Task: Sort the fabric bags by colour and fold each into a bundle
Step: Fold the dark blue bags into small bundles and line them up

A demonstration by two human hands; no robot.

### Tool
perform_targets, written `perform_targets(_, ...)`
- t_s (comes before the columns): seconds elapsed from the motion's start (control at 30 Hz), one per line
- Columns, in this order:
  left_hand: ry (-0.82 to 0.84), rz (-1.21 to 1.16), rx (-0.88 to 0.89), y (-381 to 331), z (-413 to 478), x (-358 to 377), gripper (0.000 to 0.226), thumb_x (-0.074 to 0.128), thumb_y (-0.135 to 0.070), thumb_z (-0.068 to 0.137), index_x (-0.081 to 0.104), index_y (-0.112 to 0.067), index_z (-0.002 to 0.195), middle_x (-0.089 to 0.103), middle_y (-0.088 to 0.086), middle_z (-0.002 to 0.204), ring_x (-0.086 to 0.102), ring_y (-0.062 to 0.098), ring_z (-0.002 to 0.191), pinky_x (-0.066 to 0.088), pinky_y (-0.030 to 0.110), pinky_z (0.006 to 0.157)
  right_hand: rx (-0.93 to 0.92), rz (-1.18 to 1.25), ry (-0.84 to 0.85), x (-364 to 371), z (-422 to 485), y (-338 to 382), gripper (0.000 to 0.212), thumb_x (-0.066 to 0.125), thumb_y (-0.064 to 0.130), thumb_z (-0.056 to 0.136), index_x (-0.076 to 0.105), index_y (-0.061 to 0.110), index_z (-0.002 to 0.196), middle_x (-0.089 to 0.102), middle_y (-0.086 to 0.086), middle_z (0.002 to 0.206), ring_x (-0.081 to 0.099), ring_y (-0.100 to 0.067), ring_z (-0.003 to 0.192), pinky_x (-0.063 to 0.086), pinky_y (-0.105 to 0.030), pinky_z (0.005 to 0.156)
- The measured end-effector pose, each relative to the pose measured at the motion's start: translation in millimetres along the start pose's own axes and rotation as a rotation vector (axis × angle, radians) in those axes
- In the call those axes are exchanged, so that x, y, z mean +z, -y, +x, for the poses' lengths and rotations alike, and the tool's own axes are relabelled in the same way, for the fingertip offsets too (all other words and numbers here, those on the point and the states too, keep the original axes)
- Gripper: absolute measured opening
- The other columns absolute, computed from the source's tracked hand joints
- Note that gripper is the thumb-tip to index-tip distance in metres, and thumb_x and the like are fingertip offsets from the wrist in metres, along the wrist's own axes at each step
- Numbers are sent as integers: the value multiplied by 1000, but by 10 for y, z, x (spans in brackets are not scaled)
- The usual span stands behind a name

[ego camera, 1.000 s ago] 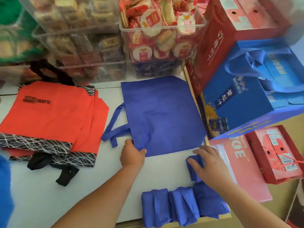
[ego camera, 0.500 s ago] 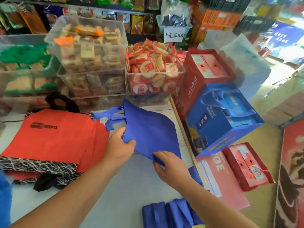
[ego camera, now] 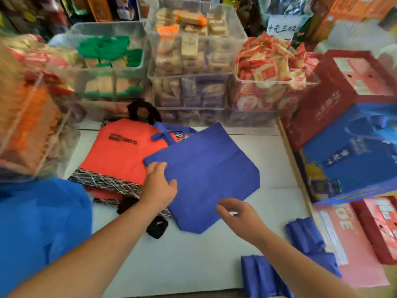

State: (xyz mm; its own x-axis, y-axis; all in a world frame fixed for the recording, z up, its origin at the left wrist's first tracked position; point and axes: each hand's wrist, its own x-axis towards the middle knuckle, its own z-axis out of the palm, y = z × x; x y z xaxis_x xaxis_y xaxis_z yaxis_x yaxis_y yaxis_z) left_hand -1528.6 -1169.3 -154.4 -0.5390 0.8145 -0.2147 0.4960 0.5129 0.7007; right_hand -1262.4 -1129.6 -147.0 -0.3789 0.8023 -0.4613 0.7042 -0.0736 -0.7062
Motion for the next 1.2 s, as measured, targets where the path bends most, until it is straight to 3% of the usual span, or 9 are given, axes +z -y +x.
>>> perform_targets(0.23, 489, 292, 83, 305, -547, 931, 67, 71, -48, 90, 50, -12, 144, 22, 13, 167, 23, 29, 154, 30, 35, 120, 100, 26, -27, -18, 56, -163, 9, 66, 40, 98, 69, 46, 91, 71, 34, 94, 66, 12, 94, 50, -10, 81)
perform_targets(0.33, 485, 578, 152, 402, -646, 1221, 84, 67, -58, 88, 33, -18, 154, 8, 16, 169, 4, 36, 158, 19, 43, 126, 117, 22, 12, -48, 33, -262, 11, 67, 37, 98, 69, 46, 92, 70, 36, 93, 64, 16, 95, 45, -3, 77)
perform_targets(0.57, 413, 797, 352, 630, -677, 1418, 36, 75, -27, 86, 64, -10, 116, 42, 31, 152, 35, 53, 143, 42, 56, 109, 122, -14, 65, -184, -16, -458, 14, 65, 42, 98, 70, 38, 110, 69, 32, 106, 64, 11, 102, 45, -4, 80)
perform_targets(0.7, 365, 511, 321, 810, -744, 1290, 40, 49, -18, 103, 54, -5, 140, 31, 14, 164, 11, 32, 158, 9, 41, 128, 87, -219, 136, -235, -2, -463, 36, 61, 53, 97, 62, 40, 131, 57, 28, 127, 59, 6, 92, 42, -20, 92)
perform_targets(0.87, 264, 113, 194, 986, -751, 1152, 78, 89, -41, 74, 58, -25, 144, 36, -21, 160, 19, -7, 151, 27, 22, 121, 33, -207, 229, -169, 29, -459, 45, 52, 62, 98, 59, 41, 137, 51, 22, 148, 55, 5, 117, 34, -18, 102)
perform_targets(0.93, 221, 66, 202, 1062, -763, 1192, 68, 91, -38, 73, 67, -26, 135, 42, -20, 157, 22, -13, 146, 28, 19, 120, -6, -243, 297, -93, 86, -525, 52, 42, 66, 99, 53, 43, 145, 33, 22, 162, 25, 2, 149, 22, -22, 118)
perform_targets(1.03, 124, 114, 286, 1199, -773, 1316, 39, 87, -34, 81, 78, -24, 117, 54, -13, 150, 34, -6, 143, 41, 23, 113, -45, -434, 389, 61, 240, -658, 58, 29, 66, 102, 35, 47, 156, 3, 21, 169, -11, -4, 157, 0, -33, 128)
perform_targets(1.13, 52, 59, 321, 1207, -720, 1344, 18, 80, -28, 89, 81, -24, 106, 65, -11, 138, 48, 0, 137, 51, 28, 105, -83, -607, 363, 168, 374, -813, 68, 28, 73, 98, 23, 46, 160, 3, 21, 169, -11, -9, 158, -7, -43, 128)
perform_targets(1.2, 87, -57, 242, 1101, -687, 1241, 17, 74, -29, 93, 80, -22, 107, 70, -10, 131, 50, -3, 133, 50, 29, 107, -162, -711, 273, 167, 397, -874, 79, 35, 82, 91, 30, 41, 159, 25, 22, 163, 10, -16, 158, 2, -47, 128)
